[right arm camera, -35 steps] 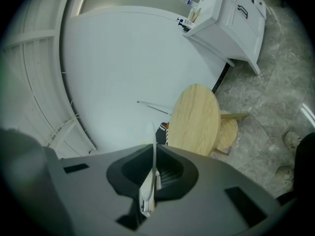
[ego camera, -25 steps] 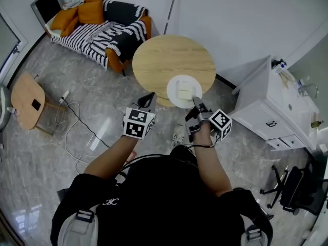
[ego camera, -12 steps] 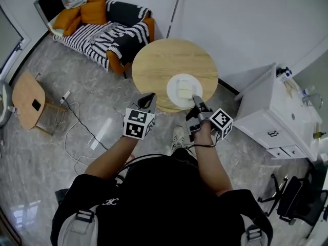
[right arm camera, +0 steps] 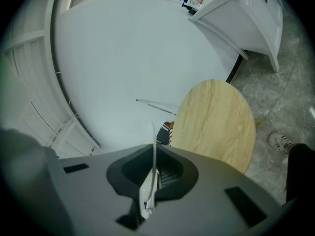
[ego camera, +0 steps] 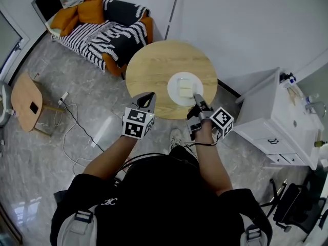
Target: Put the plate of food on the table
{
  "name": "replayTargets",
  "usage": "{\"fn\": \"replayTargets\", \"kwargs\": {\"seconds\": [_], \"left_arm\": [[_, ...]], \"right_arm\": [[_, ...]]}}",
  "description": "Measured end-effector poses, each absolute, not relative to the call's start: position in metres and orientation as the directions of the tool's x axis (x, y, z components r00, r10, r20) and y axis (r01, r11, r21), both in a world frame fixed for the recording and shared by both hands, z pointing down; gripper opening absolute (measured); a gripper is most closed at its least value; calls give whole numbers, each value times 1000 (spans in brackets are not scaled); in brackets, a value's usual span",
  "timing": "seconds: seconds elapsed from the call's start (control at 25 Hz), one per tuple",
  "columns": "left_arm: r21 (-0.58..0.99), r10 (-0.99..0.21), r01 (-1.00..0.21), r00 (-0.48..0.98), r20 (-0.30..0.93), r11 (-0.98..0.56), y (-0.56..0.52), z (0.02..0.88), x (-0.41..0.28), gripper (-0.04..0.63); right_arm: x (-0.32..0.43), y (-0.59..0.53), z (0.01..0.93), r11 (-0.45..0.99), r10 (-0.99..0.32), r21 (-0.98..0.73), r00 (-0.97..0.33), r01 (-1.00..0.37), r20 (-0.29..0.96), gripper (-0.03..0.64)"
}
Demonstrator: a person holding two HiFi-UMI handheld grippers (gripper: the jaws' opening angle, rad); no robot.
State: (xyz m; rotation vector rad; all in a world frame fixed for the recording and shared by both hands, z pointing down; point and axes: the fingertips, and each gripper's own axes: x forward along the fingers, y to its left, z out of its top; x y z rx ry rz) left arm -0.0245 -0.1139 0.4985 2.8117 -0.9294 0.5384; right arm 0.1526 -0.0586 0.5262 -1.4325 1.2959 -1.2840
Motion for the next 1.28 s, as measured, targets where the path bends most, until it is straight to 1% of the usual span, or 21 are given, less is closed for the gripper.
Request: {"fn": "replayTargets", "kwargs": {"seconds": [0.44, 0.8, 1.28], "left_arm": [[10, -572, -625, 721, 392, -781, -161, 500, 4, 6], [9, -587, -644, 703, 402, -765, -196, 496, 33, 8], [30, -626, -695, 665, 408, -718, -244, 493, 71, 8]], "right_arm": [[178, -110, 534, -155, -980, -973, -99, -171, 174, 18], [207, -148, 540, -178, -969, -967, -138, -181, 204, 18], [244, -198, 549, -173, -948, -964, -232, -203, 219, 18]]}}
